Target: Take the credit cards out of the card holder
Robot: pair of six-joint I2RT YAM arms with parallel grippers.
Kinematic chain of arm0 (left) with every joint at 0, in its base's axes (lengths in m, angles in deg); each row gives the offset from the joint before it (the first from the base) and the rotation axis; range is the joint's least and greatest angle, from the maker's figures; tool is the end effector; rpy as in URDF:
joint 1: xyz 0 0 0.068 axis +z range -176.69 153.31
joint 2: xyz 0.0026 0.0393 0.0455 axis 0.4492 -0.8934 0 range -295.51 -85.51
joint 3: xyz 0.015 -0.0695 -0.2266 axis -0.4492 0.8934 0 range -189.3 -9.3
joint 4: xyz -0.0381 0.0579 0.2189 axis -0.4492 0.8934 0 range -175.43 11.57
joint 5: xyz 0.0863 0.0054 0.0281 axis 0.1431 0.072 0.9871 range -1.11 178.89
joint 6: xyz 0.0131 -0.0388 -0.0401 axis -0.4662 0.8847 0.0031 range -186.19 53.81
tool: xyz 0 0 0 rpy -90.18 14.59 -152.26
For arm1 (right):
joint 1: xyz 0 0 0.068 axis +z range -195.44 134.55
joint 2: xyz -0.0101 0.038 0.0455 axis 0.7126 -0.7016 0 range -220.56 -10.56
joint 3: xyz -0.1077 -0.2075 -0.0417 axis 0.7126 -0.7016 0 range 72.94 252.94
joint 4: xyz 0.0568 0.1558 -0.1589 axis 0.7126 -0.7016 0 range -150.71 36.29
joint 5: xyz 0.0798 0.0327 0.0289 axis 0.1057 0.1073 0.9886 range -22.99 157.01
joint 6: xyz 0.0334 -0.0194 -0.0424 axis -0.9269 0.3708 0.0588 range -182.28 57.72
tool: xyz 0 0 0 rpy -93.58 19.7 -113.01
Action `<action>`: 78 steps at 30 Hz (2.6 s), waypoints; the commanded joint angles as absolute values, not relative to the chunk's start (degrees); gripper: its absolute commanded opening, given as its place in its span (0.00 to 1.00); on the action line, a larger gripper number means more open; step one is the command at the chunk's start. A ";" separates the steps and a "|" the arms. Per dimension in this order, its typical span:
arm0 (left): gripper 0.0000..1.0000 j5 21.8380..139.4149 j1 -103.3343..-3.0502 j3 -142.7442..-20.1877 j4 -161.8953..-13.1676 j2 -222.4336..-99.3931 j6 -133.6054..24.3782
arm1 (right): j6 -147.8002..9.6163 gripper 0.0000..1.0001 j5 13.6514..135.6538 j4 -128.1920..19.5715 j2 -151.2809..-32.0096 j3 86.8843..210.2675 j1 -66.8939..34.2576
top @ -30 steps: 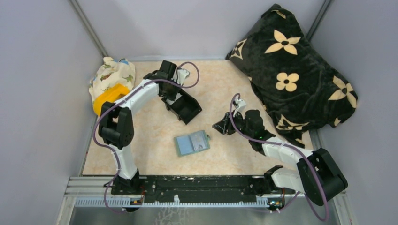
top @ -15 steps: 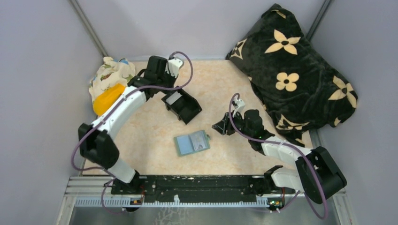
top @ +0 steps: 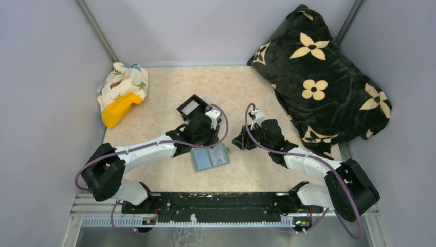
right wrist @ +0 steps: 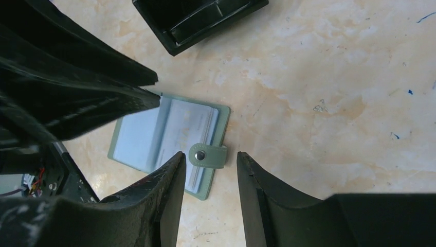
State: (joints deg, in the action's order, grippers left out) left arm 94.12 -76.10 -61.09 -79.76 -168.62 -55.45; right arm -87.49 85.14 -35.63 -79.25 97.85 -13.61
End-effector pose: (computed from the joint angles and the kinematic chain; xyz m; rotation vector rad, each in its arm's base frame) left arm 0.1949 -0.2218 0.2120 0.6980 2.1449 -0.4745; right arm 0.1909 0.1334 0.1739 -0.3342 2.1010 0.9321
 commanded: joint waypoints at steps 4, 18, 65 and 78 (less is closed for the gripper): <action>0.33 101.22 -78.04 -49.39 -87.97 -162.99 -35.23 | -85.09 0.42 78.10 -38.93 -77.82 100.68 -8.51; 0.25 103.05 -81.09 -33.80 -87.29 -158.07 -22.36 | -82.88 0.42 70.38 -41.76 -83.06 106.59 0.86; 0.16 109.73 -81.54 -36.32 -78.75 -155.24 -20.48 | -87.32 0.00 67.41 -36.89 -100.25 107.31 6.81; 0.27 115.08 -81.68 -32.74 -76.59 -128.51 -23.60 | -87.30 0.00 66.75 -36.77 -100.87 107.69 6.76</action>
State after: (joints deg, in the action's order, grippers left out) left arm 112.98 -81.32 -33.42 -77.48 -130.08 -21.40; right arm -86.99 66.65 -37.49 -99.93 107.44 6.21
